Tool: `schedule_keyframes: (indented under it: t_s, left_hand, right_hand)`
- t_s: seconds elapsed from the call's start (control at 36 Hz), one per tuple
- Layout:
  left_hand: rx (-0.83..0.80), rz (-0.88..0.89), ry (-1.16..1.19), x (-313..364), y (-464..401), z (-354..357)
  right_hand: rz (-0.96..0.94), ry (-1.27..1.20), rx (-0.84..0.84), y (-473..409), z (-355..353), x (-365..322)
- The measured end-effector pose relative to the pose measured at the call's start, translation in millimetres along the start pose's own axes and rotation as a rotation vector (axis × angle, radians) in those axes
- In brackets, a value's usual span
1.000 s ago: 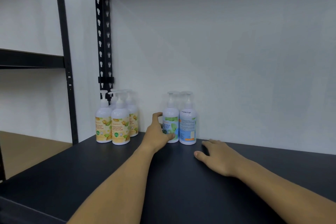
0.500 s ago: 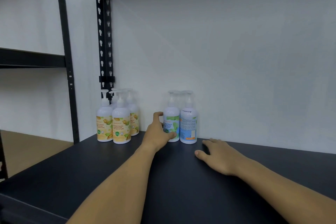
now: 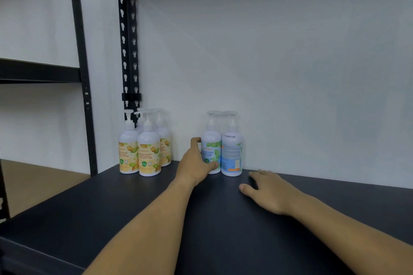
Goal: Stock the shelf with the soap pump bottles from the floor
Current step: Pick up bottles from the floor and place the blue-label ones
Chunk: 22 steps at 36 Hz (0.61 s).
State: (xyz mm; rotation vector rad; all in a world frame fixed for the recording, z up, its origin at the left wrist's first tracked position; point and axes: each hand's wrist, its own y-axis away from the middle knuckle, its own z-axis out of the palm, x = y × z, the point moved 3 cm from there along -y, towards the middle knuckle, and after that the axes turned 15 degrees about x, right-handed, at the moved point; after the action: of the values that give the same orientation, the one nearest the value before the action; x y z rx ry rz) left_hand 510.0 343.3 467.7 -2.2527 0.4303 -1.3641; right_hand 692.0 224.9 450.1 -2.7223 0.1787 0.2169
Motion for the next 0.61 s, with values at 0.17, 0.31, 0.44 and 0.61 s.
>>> schedule_keyframes:
  t_s: [0.17, 0.31, 0.44, 0.61]
  left_hand:
    - [0.004, 0.003, -0.007, 0.2, -0.2, 0.6]
    - [0.013, 0.007, -0.013, 0.5, -0.1, 0.9]
    - [0.008, 0.002, -0.021, 1.1, -0.5, 1.2]
    - [0.007, 0.002, -0.028, 1.2, -0.3, 0.6]
  right_hand:
    - [-0.004, -0.003, 0.0, 0.5, -0.3, 0.0]
    - [-0.001, -0.01, 0.008, -0.1, 0.8, 0.4]
    - [0.002, -0.006, 0.008, -0.2, 1.5, 0.5]
    - [-0.001, -0.002, 0.015, -0.1, 0.0, 0.0]
